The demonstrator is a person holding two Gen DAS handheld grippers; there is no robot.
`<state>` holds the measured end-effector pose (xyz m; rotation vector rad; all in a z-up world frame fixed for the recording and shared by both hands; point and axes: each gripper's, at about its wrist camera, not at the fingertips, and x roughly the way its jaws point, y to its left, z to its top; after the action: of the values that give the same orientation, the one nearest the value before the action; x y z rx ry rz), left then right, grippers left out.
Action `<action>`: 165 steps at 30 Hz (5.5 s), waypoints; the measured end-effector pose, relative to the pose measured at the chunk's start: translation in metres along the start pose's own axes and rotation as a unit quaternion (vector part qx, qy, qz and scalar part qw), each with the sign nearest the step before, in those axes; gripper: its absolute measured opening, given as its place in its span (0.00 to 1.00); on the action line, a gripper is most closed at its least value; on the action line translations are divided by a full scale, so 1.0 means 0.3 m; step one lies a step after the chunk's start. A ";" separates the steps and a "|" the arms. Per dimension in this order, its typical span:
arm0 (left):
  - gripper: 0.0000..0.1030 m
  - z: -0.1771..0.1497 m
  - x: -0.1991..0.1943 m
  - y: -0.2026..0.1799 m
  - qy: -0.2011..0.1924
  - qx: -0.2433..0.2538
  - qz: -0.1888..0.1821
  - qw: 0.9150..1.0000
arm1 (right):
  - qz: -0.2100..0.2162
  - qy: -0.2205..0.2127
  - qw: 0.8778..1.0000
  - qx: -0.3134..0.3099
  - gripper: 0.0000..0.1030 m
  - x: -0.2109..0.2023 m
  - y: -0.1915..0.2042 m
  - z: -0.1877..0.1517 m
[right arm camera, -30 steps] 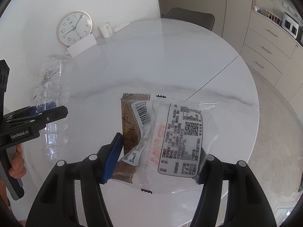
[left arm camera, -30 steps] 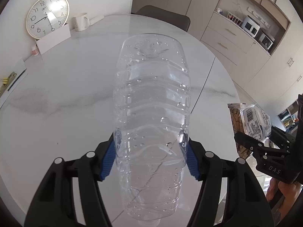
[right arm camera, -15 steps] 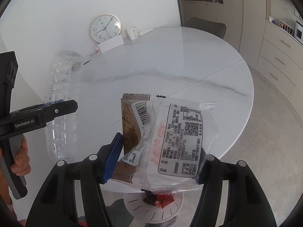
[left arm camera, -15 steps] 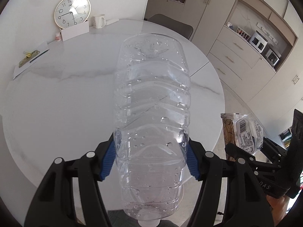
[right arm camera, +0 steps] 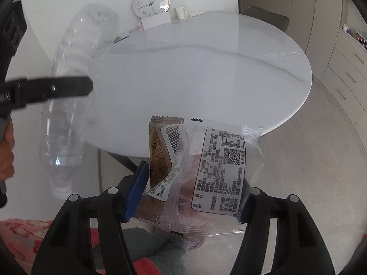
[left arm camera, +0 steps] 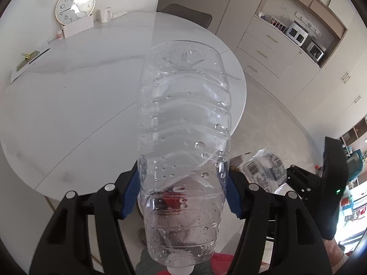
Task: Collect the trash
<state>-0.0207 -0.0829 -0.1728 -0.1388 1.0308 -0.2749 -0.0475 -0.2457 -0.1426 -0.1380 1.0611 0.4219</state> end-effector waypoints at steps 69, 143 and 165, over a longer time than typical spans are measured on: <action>0.86 -0.240 0.367 -0.202 0.057 0.224 -0.030 0.972 | -0.116 -0.039 0.971 0.207 0.95 -0.033 -0.122 -0.255; 0.92 0.323 -0.369 -0.081 -0.168 -0.042 0.204 0.964 | -0.066 -0.138 0.988 -0.018 0.98 -0.312 -0.053 0.580; 0.92 0.324 -0.377 -0.082 -0.165 -0.038 0.201 0.965 | -0.068 -0.140 0.988 -0.018 0.98 -0.321 -0.071 0.566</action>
<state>0.0043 -0.0752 -0.0238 -0.0392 0.7173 0.1556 0.0595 -0.2386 0.0220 -0.1762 0.7630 0.3253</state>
